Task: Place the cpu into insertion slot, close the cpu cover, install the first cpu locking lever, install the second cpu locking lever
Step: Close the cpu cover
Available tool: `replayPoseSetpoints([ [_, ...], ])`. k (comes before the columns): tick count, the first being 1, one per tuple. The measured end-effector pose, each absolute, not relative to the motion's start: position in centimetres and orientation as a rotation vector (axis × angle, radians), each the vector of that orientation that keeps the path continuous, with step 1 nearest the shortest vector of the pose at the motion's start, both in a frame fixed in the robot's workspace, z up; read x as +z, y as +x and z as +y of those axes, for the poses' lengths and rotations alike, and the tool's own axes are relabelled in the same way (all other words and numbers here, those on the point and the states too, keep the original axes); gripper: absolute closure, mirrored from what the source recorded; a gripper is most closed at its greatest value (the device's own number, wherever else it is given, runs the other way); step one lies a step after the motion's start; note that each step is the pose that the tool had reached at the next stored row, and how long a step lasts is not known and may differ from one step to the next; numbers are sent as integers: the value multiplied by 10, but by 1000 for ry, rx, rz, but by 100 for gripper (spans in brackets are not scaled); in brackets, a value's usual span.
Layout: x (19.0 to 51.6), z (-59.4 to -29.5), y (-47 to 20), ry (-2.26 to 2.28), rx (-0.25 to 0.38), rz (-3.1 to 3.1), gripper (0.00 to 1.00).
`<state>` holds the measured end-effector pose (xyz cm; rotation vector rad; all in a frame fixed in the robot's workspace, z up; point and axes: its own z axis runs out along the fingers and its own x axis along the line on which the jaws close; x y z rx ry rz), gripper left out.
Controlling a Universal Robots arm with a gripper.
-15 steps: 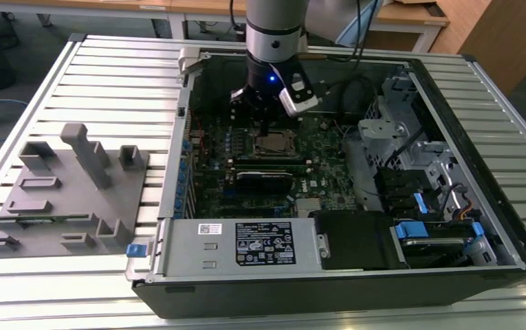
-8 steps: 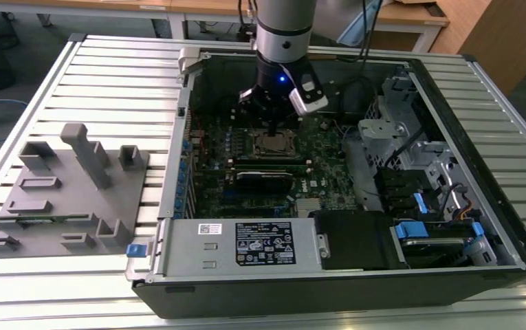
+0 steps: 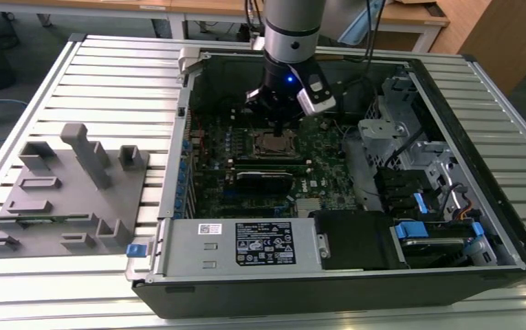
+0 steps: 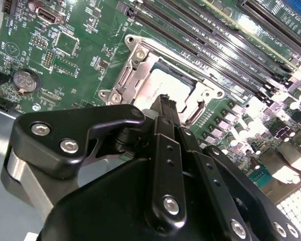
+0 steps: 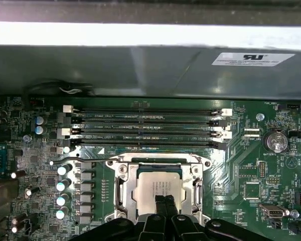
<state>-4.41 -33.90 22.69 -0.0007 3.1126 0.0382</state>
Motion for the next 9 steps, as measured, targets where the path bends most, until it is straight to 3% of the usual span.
replayPoseSetpoints([
  [9,227,-341,-44,-1,38,3113,89],
])
